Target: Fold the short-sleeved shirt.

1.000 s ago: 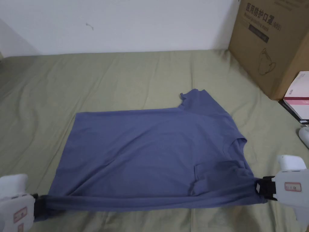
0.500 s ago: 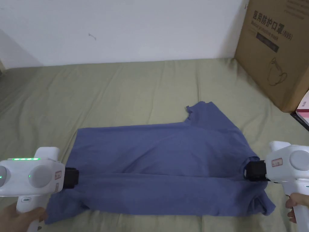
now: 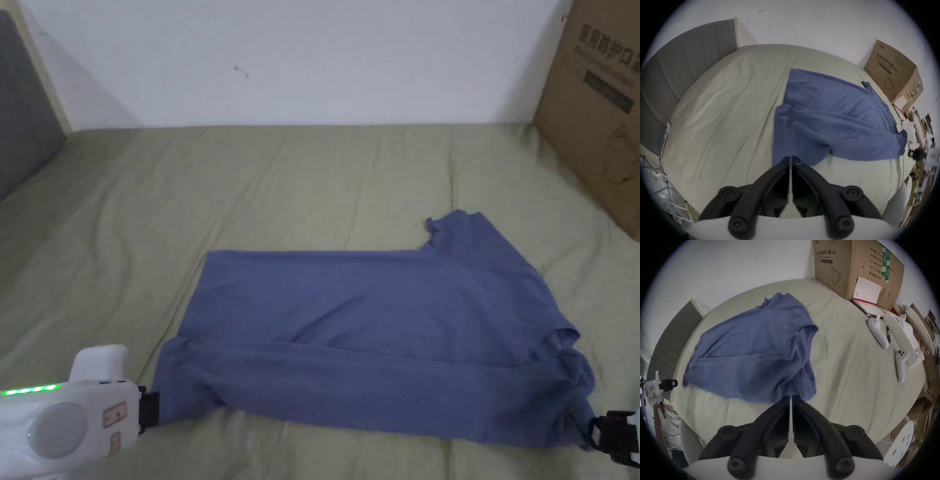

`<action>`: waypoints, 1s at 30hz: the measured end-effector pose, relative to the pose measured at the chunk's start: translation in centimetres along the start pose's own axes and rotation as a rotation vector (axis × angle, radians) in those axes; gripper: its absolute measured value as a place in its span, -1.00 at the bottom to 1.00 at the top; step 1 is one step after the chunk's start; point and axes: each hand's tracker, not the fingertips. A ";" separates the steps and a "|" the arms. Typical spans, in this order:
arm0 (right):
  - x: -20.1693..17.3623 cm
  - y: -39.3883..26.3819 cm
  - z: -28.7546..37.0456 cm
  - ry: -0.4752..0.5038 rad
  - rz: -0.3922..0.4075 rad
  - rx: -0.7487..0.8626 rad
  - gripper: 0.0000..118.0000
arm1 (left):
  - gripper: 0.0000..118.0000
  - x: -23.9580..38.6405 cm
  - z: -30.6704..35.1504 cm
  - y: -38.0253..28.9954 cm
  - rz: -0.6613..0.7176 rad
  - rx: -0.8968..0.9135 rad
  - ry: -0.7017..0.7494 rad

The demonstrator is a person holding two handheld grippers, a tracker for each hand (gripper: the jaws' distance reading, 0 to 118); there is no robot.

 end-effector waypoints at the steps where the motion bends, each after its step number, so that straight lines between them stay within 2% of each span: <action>1: 0.0 -0.6 -0.2 0.003 -0.009 -0.008 -0.95 | -0.36 -0.3 -0.5 0.5 0.031 -0.005 0.015; 3: -0.1 -1.5 0.0 0.023 -0.047 -0.013 -0.94 | -0.04 -0.8 -2.0 1.2 0.054 -0.034 0.006; 4: 0.4 -1.5 -0.2 0.032 -0.063 -0.013 -0.94 | 0.40 -0.9 -2.9 1.3 0.075 -0.063 0.009; 5: 0.5 -1.6 -0.1 0.032 -0.067 -0.011 -0.94 | 0.67 -0.9 -3.6 1.3 0.080 -0.077 0.011; 6: 0.4 -1.8 0.0 0.028 -0.070 -0.010 -0.94 | 0.72 -1.0 -4.4 1.1 0.080 -0.083 0.004; 7: 0.5 -2.1 0.1 0.024 -0.071 -0.012 -0.94 | 0.62 -1.0 -5.3 0.9 0.078 -0.106 -0.003; 8: 1.0 -2.0 -0.1 0.019 -0.071 -0.014 -0.94 | 0.39 -0.9 -6.1 0.6 0.070 -0.143 -0.002; 9: 1.3 -2.1 -0.2 0.011 -0.074 -0.018 -0.94 | -0.21 -0.7 -6.9 0.3 0.059 -0.183 0.016; 10: 1.5 -2.2 -0.2 0.006 -0.079 -0.023 -0.94 | -0.36 -0.3 -6.5 -0.3 0.016 -0.155 0.106; 11: 1.7 -2.2 -0.1 0.007 -0.081 -0.025 -0.94 | -0.47 -0.4 -5.5 -0.1 0.002 -0.103 0.113; 12: 2.0 -2.2 0.0 0.009 -0.081 -0.025 -0.90 | -0.89 -0.1 -4.9 0.0 0.054 -0.063 0.013; 13: 2.3 -2.1 0.0 0.013 -0.084 -0.020 -0.77 | -0.89 0.0 -4.4 0.2 0.078 -0.035 -0.029; 14: 2.6 -1.8 -0.1 0.013 -0.088 -0.018 -0.41 | -0.89 0.3 -3.9 0.2 0.086 -0.031 -0.036; 15: 2.8 -1.3 -0.4 0.009 -0.091 -0.020 0.28 | -0.89 0.3 -4.3 0.3 0.058 -0.074 -0.022; 16: 2.6 -1.0 -0.7 -0.013 -0.100 -0.028 0.64 | -0.89 0.5 -4.6 0.3 0.045 -0.085 -0.019; 17: 2.7 -0.5 -1.1 -0.027 -0.106 -0.019 0.71 | -0.89 0.5 -4.8 0.2 0.025 -0.096 0.015; 21: 2.5 1.8 -3.2 -0.065 -0.108 0.005 0.69 | -0.89 0.5 -4.6 0.2 0.024 -0.097 0.007; 22: 2.5 2.1 -4.3 -0.084 -0.095 -0.018 0.58 | -0.89 0.5 -4.5 0.3 0.009 -0.100 0.012; 23: 2.5 2.3 -5.6 -0.109 -0.074 -0.038 -0.03 | -0.89 0.7 -4.5 0.3 -0.002 -0.102 0.018; 24: 2.6 2.0 -6.8 -0.157 -0.067 -0.058 -0.93 | -0.89 0.8 -4.5 0.4 -0.014 -0.104 0.023; 26: 2.6 1.4 -8.1 -0.097 -0.169 -0.079 -0.93 | -0.89 1.2 -4.3 0.4 -0.057 -0.114 0.033; 27: 2.3 1.2 -7.4 -0.119 -0.149 -0.052 -0.93 | -0.89 1.4 -4.1 0.4 -0.077 -0.119 0.039; 30: 2.3 0.9 -5.8 -0.101 -0.108 -0.042 -0.93 | -0.89 1.6 -3.5 0.8 -0.134 -0.117 0.041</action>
